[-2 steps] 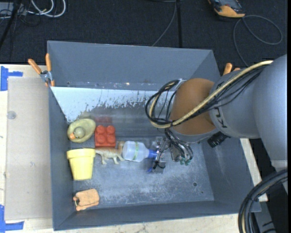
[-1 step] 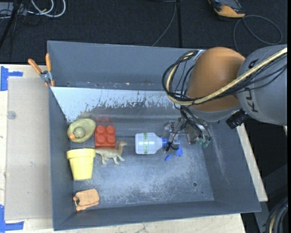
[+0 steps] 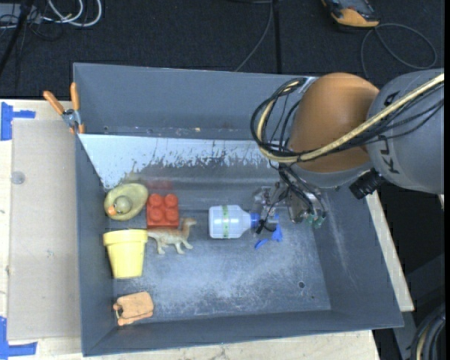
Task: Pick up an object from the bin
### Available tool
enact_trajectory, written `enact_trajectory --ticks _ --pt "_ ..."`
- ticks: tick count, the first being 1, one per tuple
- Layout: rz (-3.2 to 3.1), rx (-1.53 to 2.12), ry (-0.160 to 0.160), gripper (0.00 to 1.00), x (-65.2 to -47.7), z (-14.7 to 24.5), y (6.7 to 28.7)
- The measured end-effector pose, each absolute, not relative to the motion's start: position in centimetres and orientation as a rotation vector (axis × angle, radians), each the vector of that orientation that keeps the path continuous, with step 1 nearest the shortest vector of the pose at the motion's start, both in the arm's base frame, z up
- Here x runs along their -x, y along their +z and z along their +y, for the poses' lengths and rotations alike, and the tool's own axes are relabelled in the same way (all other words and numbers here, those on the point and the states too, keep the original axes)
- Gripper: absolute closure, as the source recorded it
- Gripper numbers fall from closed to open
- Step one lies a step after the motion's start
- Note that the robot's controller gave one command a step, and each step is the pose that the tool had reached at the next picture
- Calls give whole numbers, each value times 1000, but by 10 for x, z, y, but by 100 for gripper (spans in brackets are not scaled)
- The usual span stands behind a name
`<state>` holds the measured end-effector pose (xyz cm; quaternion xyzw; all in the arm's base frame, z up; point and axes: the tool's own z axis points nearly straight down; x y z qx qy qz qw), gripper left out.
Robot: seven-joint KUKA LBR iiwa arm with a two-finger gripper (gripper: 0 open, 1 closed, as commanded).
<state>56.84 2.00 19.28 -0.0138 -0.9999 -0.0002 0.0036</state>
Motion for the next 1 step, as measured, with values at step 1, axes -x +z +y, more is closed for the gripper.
enact_trajectory --ticks 1 --pt "-3135 26 -1 100 -569 20 250"
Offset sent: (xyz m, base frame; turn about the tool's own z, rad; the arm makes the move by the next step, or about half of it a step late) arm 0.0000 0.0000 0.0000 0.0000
